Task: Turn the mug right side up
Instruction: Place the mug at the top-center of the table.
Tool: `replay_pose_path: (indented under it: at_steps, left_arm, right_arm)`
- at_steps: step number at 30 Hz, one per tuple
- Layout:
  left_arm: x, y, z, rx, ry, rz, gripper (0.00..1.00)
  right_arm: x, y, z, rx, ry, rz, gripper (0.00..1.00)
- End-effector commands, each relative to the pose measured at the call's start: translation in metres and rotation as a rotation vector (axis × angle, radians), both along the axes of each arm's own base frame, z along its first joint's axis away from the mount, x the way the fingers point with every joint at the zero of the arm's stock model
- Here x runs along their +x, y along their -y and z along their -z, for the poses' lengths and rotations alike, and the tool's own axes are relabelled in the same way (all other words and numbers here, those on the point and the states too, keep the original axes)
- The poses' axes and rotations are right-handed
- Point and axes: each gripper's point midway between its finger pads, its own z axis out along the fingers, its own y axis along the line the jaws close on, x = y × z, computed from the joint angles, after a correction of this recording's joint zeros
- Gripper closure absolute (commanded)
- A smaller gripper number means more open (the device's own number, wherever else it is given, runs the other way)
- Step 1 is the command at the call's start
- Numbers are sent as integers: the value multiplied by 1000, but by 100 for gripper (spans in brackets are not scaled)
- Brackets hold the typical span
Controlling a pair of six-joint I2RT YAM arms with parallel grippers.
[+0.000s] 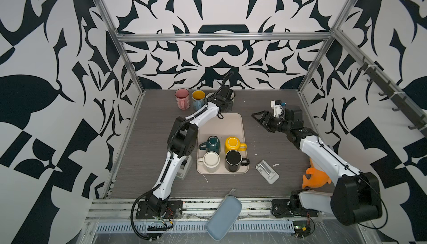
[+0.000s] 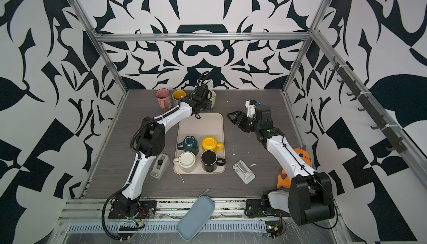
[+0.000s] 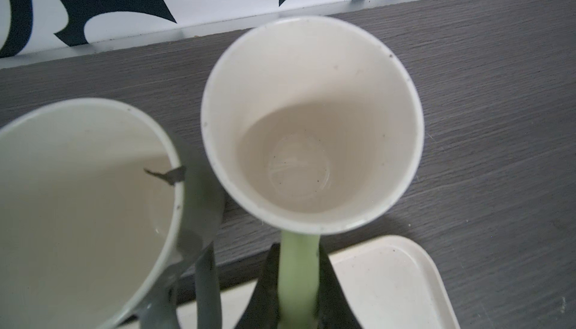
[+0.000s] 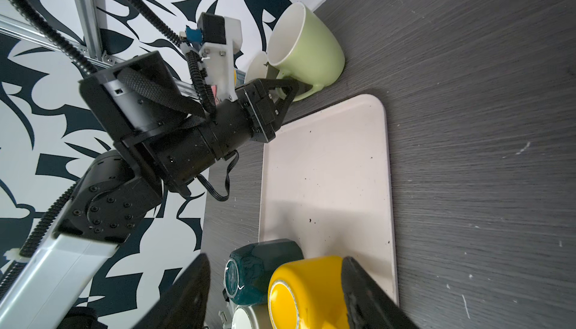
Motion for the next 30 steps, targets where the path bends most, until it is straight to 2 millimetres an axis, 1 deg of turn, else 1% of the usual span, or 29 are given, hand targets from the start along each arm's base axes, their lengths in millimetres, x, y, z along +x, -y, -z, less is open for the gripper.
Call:
replay_pose_path:
  at_steps: [1, 4, 9, 11, 14, 19, 21, 23, 26, 27, 30]
  left_arm:
    - [9, 7, -10, -52, 49, -16, 92]
    - [8, 6, -6, -47, 42, -16, 84]
    - [6, 6, 0, -47, 29, -13, 76]
    - [5, 6, 1, -46, 27, -13, 69]
    - [4, 5, 1, -49, 24, -12, 57]
    - [-1, 2, -9, -55, 26, -14, 45]
    - [-5, -1, -18, -63, 29, -18, 44]
    - [-10, -3, -34, -83, 44, -18, 44]
    - [-19, -6, -68, -132, 83, -7, 42]
    - [-23, -7, -82, -156, 99, -1, 42]
    - [-39, -10, -119, -217, 139, 24, 42]
  right_arm:
    - [3, 1, -11, 10, 46, 1, 30]
    - [3, 1, -10, 10, 43, 1, 30]
    - [3, 1, -10, 11, 42, 3, 30]
    - [3, 1, -9, 10, 41, 3, 30]
    - [3, 1, -10, 11, 42, 2, 30]
    - [3, 1, -9, 10, 38, 4, 30]
    - [3, 1, -8, 8, 36, 5, 30]
    - [4, 1, -8, 9, 33, 5, 30]
    - [5, 2, -6, 10, 26, 8, 31]
    - [5, 1, -6, 12, 25, 6, 30]
    - [7, 0, -5, 24, 21, 7, 31]
